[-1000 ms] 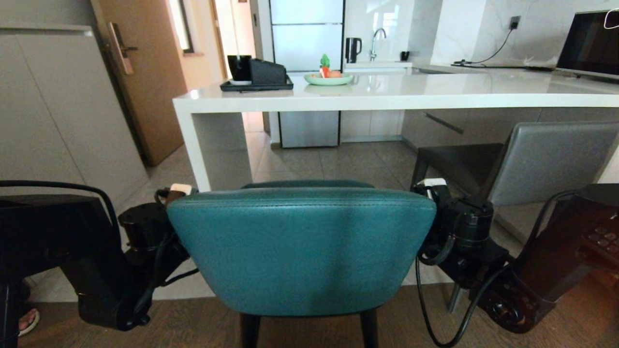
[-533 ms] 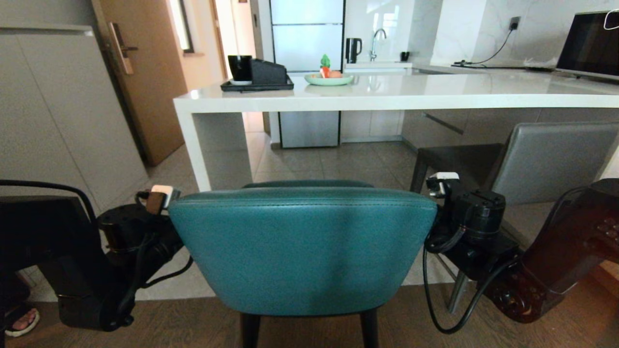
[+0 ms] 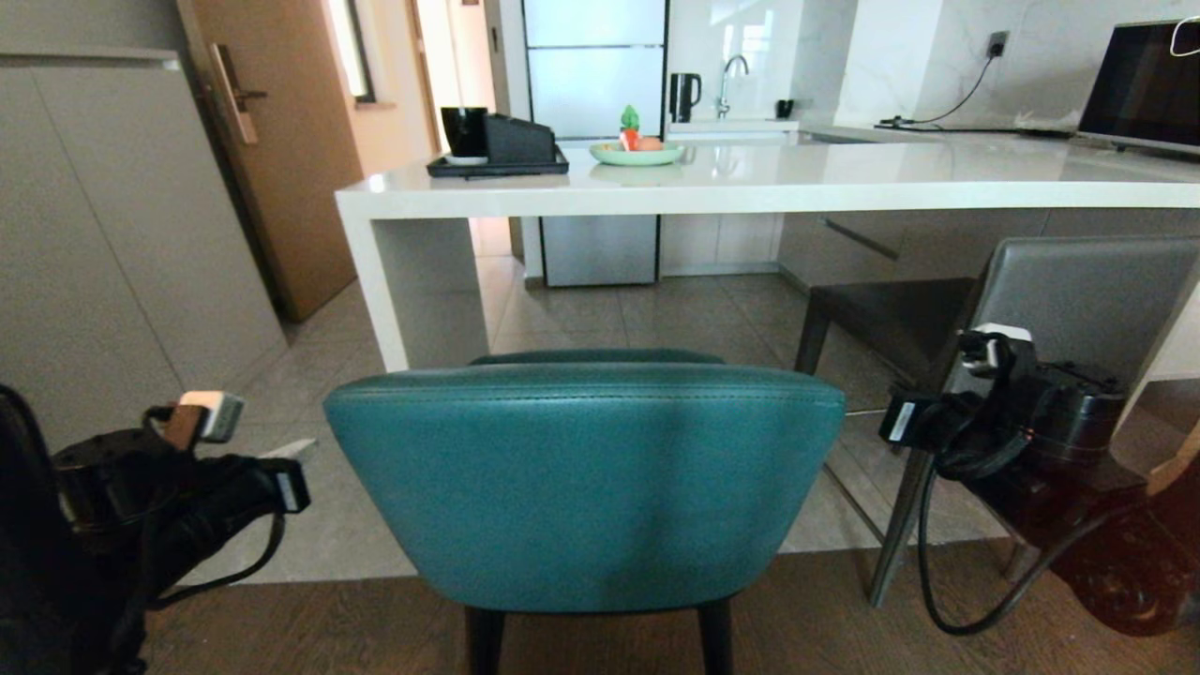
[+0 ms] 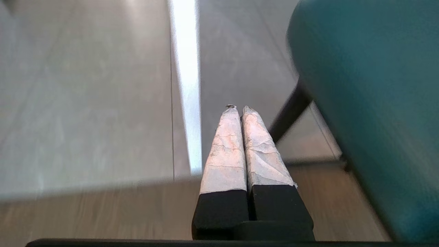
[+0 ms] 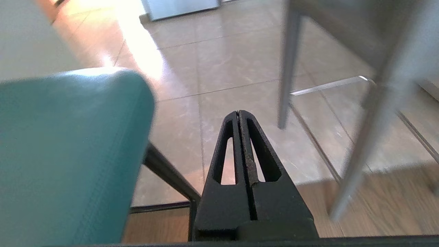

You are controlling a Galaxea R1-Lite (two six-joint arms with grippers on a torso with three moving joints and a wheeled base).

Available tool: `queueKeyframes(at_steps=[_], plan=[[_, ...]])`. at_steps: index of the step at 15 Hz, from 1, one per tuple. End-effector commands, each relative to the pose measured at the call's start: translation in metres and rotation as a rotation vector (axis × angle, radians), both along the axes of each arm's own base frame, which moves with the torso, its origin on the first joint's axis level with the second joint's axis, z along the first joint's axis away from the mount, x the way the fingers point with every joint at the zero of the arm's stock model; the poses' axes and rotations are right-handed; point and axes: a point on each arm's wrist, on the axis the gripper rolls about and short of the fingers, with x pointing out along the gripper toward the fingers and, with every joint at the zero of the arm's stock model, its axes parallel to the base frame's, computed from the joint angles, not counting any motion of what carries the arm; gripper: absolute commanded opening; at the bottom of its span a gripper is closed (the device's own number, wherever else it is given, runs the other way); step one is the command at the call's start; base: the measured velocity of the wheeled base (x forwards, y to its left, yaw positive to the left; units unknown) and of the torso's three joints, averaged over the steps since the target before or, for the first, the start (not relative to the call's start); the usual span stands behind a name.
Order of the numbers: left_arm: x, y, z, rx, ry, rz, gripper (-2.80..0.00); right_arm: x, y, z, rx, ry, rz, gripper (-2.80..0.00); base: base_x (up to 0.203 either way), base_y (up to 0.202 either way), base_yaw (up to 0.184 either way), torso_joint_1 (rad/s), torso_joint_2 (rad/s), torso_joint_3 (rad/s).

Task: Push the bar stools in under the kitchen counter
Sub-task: Pull the blue chair out from under the dining table, then pull the gray chair out from under the dining table

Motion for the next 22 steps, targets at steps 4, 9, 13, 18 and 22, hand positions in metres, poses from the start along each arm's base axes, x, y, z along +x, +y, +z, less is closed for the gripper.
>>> queueKeyframes(at_steps=[4,9,13,18,22], plan=[[-0.095,0.024,0.059,-0.026,-0.162,-0.11,-2.8,-0.102,-0.018,0.052,0.052,-0.166,-0.007,-2.8,0.0,0.0,0.0,0.0,0.0,0.0],[-0.174,-0.008,0.129,-0.099,-0.428,-0.232,-2.8,-0.198,-0.027,0.094,0.093,-0.292,0.067,-2.8,0.0,0.0,0.0,0.0,0.0,0.0],[-0.231,-0.039,0.156,-0.202,-0.331,-0.327,-2.8,-0.284,-0.039,0.101,0.122,-0.268,0.133,-2.8,0.0,0.0,0.0,0.0,0.0,0.0],[-0.28,-0.069,0.198,-0.34,-0.096,-0.713,-2.8,-0.329,-0.043,0.106,0.035,-0.276,0.094,-2.8,0.0,0.0,0.0,0.0,0.0,0.0],[-0.321,-0.067,0.18,-0.407,0.054,-1.102,-2.8,-0.332,-0.043,0.096,0.031,-0.25,0.092,-2.8,0.0,0.0,0.0,0.0,0.0,0.0]])
